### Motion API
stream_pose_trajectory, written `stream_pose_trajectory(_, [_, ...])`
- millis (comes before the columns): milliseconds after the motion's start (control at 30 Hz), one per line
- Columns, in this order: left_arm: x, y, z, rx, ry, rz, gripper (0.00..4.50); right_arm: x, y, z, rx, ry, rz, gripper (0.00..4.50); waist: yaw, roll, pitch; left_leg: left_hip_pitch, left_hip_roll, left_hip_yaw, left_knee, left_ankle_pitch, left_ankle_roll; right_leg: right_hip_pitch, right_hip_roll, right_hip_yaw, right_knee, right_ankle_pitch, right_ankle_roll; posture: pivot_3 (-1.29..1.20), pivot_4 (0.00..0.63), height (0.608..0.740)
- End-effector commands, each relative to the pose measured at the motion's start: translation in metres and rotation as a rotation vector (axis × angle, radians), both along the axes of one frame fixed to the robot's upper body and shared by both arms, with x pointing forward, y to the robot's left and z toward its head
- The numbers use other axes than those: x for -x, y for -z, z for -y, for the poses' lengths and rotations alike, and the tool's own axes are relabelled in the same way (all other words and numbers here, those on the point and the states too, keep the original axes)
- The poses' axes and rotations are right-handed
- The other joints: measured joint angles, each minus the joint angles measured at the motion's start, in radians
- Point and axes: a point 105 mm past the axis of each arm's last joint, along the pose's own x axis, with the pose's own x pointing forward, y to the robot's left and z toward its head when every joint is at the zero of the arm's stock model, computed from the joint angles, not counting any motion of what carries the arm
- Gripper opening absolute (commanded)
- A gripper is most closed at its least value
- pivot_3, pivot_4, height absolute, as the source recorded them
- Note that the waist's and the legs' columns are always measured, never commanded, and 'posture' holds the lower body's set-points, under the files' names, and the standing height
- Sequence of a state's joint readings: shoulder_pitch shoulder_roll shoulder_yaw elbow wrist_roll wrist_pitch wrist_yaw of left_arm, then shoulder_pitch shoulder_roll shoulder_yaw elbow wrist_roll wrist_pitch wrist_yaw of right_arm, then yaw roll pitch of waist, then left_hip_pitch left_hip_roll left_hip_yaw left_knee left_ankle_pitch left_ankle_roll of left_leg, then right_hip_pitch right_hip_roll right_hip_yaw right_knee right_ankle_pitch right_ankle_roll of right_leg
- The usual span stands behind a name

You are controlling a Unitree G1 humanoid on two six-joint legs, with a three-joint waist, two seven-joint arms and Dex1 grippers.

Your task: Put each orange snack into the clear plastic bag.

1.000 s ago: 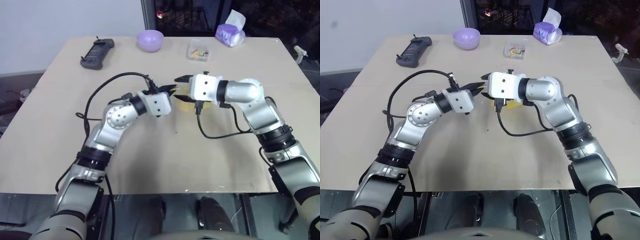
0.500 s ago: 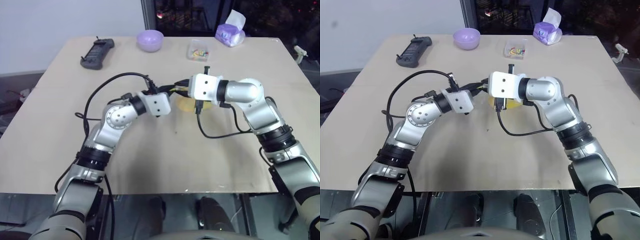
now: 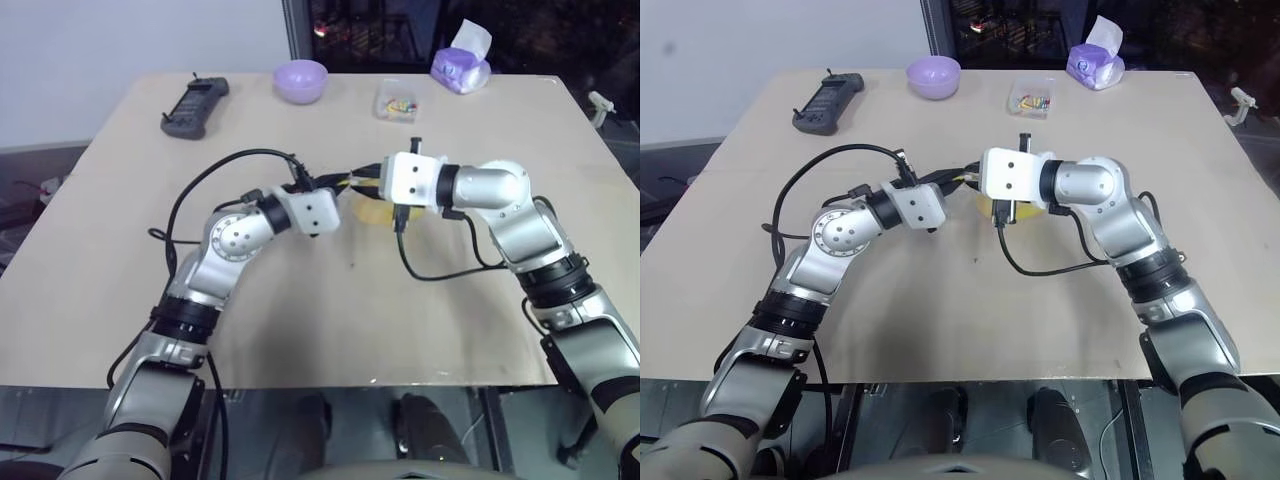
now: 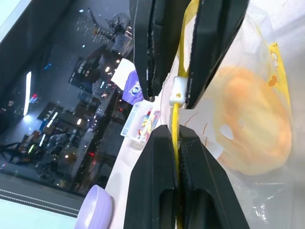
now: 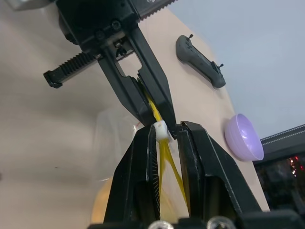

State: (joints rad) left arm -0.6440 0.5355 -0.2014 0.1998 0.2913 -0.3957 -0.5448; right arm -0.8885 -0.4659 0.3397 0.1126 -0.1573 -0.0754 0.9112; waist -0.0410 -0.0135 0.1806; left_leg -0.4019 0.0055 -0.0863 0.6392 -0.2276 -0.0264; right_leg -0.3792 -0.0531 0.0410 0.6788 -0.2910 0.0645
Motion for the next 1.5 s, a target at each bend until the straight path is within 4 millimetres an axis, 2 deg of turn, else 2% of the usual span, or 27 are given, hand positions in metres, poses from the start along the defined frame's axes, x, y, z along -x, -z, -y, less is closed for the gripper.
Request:
stream_pose_trajectory(33, [0.005,-0.014,0.001,0.024,0.011,0.049,0.00,0.007,-0.015,-0.002,-0.032,-0.026,0.043,0.77,0.000,0.000,0.000,0.000,0.000,0.000,0.000,0.000,0.000,0.000,0.000,0.000,0.000,0.000,0.000,0.00,0.150,0.736])
stream_pose_trajectory(200, [0.005,-0.015,0.002,0.030,0.011,0.048,0.00,0.007,-0.013,-0.003,-0.028,-0.026,0.044,0.77,0.000,0.000,0.000,0.000,0.000,0.000,0.000,0.000,0.000,0.000,0.000,0.000,0.000,0.000,0.000,0.00,0.150,0.736])
stream_pose_trajectory(233, [0.005,-0.015,0.002,0.030,0.011,0.048,0.00,0.006,-0.013,-0.003,-0.028,-0.025,0.044,0.50,0.000,0.000,0.000,0.000,0.000,0.000,0.000,0.000,0.000,0.000,0.000,0.000,0.000,0.000,0.000,0.00,0.150,0.736])
stream_pose_trajectory(1000, [0.005,-0.012,0.001,0.030,0.009,0.044,0.00,0.004,-0.012,-0.002,-0.032,-0.008,0.046,0.50,0.000,0.000,0.000,0.000,0.000,0.000,0.000,0.000,0.000,0.000,0.000,0.000,0.000,0.000,0.000,0.00,0.150,0.736])
stream_pose_trajectory(1167, [-0.006,-0.012,-0.017,0.024,-0.093,0.060,0.00,0.000,-0.012,0.004,-0.023,0.016,0.048,0.50,0.000,0.000,0.000,0.000,0.000,0.000,0.000,0.000,0.000,0.000,0.000,0.000,0.000,0.000,0.000,0.00,0.150,0.736])
stream_pose_trajectory(1333, [-0.017,-0.027,-0.034,0.054,-0.212,0.132,0.00,-0.003,-0.011,0.011,-0.019,0.041,0.048,0.50,0.000,0.000,0.000,0.000,0.000,0.000,0.000,0.000,0.000,0.000,0.000,0.000,0.000,0.000,0.000,0.00,0.150,0.736])
stream_pose_trajectory(1500, [-0.020,-0.033,-0.036,0.072,-0.223,0.152,0.00,-0.008,-0.012,0.018,-0.012,0.066,0.054,0.50,0.001,0.000,0.000,0.000,0.000,0.000,0.000,0.000,0.000,0.000,0.000,0.000,0.000,0.000,0.000,0.00,0.150,0.736])
